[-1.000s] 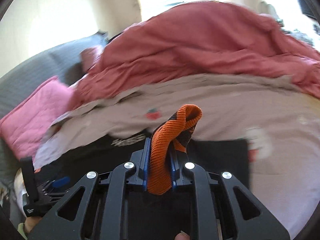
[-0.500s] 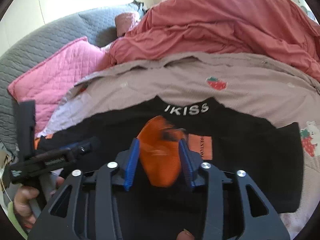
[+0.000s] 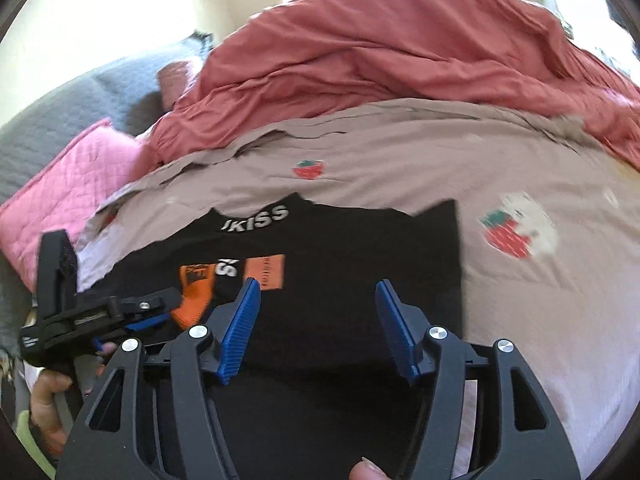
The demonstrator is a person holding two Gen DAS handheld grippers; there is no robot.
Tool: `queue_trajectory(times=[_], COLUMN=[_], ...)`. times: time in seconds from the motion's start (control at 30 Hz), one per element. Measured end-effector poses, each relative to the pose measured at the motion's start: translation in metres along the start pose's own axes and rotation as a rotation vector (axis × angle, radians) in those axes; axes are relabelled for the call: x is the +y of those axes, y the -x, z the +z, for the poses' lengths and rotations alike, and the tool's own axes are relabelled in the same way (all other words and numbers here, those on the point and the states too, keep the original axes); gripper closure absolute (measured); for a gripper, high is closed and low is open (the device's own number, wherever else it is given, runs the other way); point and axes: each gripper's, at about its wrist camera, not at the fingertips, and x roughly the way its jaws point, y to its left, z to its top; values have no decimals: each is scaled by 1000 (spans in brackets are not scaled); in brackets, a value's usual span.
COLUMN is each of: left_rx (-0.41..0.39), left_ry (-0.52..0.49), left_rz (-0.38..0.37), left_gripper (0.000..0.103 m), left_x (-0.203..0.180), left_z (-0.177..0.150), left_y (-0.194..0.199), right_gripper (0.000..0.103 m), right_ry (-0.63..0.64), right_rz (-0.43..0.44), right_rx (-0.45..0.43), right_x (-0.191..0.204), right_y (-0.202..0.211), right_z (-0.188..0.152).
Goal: Fold small clothes
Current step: 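Grasp the orange cuff with the right gripper and lift it, then carry the cuff across the sweatshirt body and release it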
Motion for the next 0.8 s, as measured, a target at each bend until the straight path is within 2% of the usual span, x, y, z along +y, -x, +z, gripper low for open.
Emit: queue_trajectory(times=[0.03, 0.07, 0.1, 0.13, 0.27, 0.43, 0.5, 0.67, 0.8], left_rx=[-8, -18, -25, -26, -73, -209, -210, -203, -199], left_ry=[-6, -34, -61, -77, -83, -112, -96, -72, -101], left_rz=[37, 82, 101, 110, 73, 104, 99, 156, 213], left_gripper=[46, 64, 77, 95, 96, 96, 96, 96, 96], left_x=[-5, -12, -17, -18, -12, -1, 8, 28, 30], left_z=[0, 0, -1, -2, 2, 19, 22, 19, 16], left_y=[-6, -11, -12, -14, 1, 51, 60, 63, 57], right_gripper=[44, 44, 44, 44, 44, 44, 44, 44, 44], right_ry=[-16, -29, -36, -46, -70, -79, -67, -31, 2], right_rz=[-3, -8, -12, -19, -42, -50, -55, -99, -144], right_rx=[-5, -12, -16, -20, -26, -19, 1, 45, 61], right_x=[-5, -9, -10, -12, -17, -14, -11, -1, 5], right_y=[3, 5, 5, 6, 5, -3, -9, -23, -31], right_z=[-1, -2, -1, -1, 2, 3, 2, -1, -3])
